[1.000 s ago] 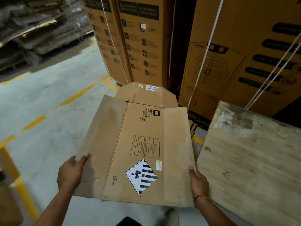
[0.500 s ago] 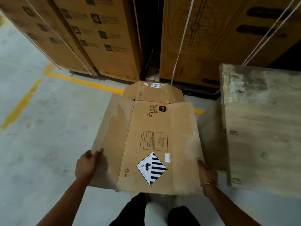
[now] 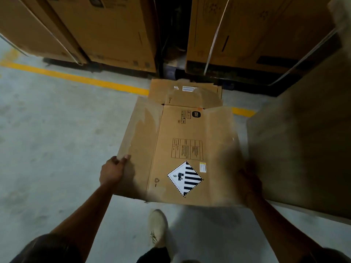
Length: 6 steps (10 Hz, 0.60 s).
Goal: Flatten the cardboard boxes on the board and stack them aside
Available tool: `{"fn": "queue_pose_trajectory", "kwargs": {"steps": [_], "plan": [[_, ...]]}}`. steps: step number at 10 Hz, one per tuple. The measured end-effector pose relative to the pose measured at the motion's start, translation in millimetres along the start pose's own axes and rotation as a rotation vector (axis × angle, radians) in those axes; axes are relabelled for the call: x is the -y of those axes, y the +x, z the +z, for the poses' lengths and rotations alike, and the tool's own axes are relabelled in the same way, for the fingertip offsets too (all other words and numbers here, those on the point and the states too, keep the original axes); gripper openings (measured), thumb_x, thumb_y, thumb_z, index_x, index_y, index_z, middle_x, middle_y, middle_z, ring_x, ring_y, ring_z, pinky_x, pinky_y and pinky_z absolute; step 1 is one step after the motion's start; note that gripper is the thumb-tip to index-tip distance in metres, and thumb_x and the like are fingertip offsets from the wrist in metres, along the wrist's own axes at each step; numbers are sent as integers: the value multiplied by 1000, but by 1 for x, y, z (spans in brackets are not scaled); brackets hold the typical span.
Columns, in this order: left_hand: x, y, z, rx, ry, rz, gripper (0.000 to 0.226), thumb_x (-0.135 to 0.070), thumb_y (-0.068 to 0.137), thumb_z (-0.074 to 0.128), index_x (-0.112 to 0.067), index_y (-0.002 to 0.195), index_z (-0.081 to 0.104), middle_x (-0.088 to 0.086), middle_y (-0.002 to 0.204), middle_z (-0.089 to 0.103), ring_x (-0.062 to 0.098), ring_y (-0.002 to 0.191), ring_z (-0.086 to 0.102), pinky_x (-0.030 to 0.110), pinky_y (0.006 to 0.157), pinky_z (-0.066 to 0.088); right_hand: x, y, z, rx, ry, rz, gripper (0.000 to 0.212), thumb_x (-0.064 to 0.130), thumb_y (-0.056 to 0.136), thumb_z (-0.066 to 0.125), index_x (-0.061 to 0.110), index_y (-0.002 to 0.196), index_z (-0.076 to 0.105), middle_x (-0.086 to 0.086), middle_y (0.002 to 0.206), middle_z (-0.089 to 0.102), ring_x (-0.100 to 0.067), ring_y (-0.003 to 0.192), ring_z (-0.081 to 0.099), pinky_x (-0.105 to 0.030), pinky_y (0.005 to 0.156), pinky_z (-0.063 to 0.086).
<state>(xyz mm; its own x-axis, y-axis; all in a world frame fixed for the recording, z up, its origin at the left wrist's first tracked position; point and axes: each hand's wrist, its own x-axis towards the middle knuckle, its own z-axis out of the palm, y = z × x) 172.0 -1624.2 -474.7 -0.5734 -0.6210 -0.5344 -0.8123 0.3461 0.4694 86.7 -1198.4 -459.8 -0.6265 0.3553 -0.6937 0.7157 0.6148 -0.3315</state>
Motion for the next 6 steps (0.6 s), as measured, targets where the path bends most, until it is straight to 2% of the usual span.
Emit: {"fn": "queue_pose_trajectory", "kwargs": {"steps": [1, 2, 3, 4, 5, 6], "plan": [[34, 44, 48, 16, 0, -16, 55, -61, 91, 57, -8, 101, 64, 20, 109, 67, 41, 102, 61, 44, 86, 46, -19, 50, 48, -35, -108, -30, 41, 22, 107, 33, 4, 134, 58, -22, 144, 50, -40, 131, 46, -43, 106, 36], [65, 76, 87, 50, -18, -31, 52, -56, 93, 58, -6, 107, 63, 19, 112, 67, 41, 104, 60, 44, 89, 45, -42, 95, 100, 9, -198, -99, 52, 28, 104, 24, 1, 135, 55, -23, 142, 50, -39, 130, 46, -38, 104, 36], [89, 101, 116, 65, -6, -39, 50, -48, 97, 57, -3, 117, 61, 18, 117, 65, 42, 110, 59, 46, 92, 45, -59, 127, 139, 121, -154, -78, 38, 17, 106, 37, -1, 133, 57, -21, 140, 52, -37, 130, 46, -37, 105, 35], [105, 112, 127, 98, 9, -70, 46, -42, 98, 55, -6, 126, 58, 20, 126, 62, 40, 113, 57, 46, 95, 46, -75, 146, 161, 176, -33, -49, 42, 21, 102, 52, 1, 139, 51, -21, 143, 49, -37, 131, 46, -43, 107, 37], [111, 100, 119, 168, -2, -96, 56, -46, 96, 58, -10, 138, 51, 17, 135, 58, 37, 120, 56, 46, 100, 45, -86, 131, 158, 178, 70, -39, 48, 33, 97, 61, 9, 138, 55, -17, 131, 58, -34, 116, 55, -46, 99, 43], [87, 63, 90, 176, 52, 13, 65, -52, 97, 53, -13, 147, 41, 14, 145, 52, 35, 130, 50, 45, 106, 39, -69, 86, 132, 175, 0, -53, 51, 42, 97, 56, 17, 141, 51, -12, 141, 54, -33, 125, 51, -37, 100, 40]]}}
